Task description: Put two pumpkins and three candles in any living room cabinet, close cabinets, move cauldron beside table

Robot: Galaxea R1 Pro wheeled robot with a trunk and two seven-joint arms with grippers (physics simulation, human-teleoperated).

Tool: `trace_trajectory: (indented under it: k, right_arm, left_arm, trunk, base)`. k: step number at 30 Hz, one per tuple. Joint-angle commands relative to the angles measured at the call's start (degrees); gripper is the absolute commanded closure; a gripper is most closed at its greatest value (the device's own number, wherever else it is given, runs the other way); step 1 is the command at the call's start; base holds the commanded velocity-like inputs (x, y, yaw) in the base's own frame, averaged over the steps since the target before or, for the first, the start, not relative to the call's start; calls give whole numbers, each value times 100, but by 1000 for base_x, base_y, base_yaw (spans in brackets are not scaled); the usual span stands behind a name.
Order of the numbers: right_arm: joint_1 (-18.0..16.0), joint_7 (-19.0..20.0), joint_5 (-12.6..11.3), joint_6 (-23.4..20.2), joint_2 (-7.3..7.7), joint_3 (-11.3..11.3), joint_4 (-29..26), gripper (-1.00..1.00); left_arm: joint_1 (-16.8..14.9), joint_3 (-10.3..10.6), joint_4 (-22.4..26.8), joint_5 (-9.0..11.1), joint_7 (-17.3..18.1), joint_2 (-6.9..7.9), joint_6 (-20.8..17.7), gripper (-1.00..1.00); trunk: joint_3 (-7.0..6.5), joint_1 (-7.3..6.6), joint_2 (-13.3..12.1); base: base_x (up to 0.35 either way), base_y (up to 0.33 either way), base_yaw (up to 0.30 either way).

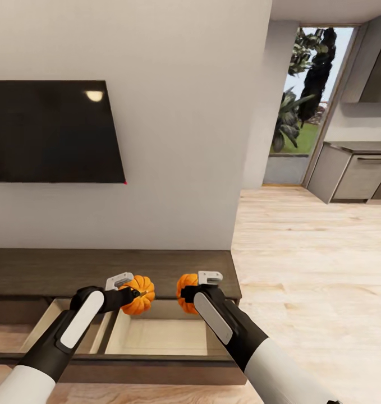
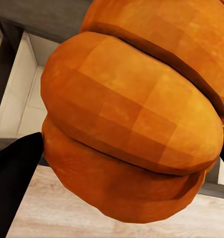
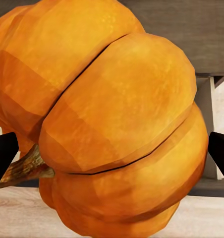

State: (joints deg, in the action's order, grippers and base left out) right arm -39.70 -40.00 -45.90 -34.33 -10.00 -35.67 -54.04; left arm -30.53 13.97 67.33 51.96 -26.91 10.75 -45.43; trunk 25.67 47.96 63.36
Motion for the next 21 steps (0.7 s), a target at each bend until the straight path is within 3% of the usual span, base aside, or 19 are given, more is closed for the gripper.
trace_trajectory:
  k: [1, 21]
  right_arm:
    - [-8, -52, -38, -10, 0, -10, -9, 100]
    - [-11, -41, -46, -73, 0, -10, -10, 100]
  left_arm:
    - [-5, 19, 8, 60, -62, 6, 1, 100]
    - [-11, 22, 7, 68, -78, 40, -290, 100]
  trunk:
    - [25, 23, 47]
    - [384, 462, 849]
  base:
    - [0, 0, 0]
    - [0, 0, 0]
